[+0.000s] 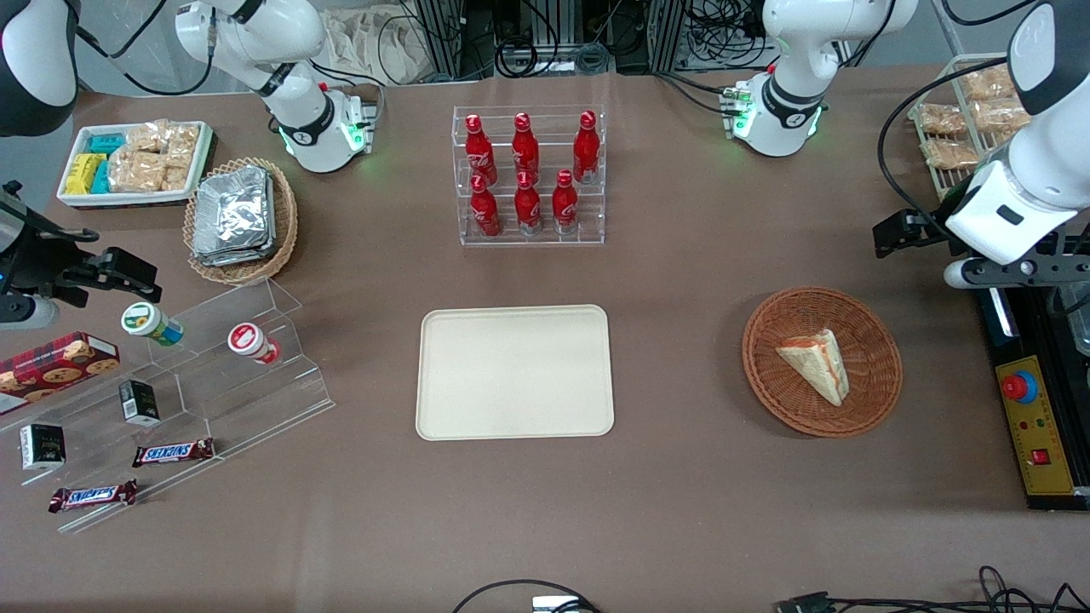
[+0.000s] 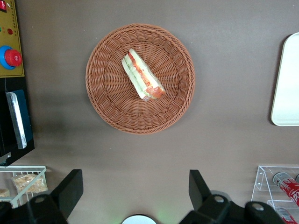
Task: Place sandwich from basket to tray
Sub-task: 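Move the left gripper over the wicker basket toward the sandwich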
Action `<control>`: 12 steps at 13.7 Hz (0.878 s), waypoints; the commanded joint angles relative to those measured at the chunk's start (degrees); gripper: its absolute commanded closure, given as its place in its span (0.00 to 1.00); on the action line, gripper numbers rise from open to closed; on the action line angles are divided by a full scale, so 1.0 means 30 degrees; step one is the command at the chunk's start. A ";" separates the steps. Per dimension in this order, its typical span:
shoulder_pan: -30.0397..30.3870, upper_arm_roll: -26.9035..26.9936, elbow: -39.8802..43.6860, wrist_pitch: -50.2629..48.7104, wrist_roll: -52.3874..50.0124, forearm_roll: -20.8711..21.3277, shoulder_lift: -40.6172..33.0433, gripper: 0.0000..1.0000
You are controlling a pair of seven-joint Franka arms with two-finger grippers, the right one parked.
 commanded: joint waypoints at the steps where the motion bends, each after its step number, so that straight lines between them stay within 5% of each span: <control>1: 0.0128 -0.0051 -0.0216 0.0238 -0.1947 -0.0198 0.0396 0.00; 7: 0.0070 -0.0080 -0.0830 0.3455 -0.8222 -0.0931 0.3967 0.00; 12: 0.0070 -0.0051 -0.3728 0.8346 -0.8697 -0.0902 0.5172 0.00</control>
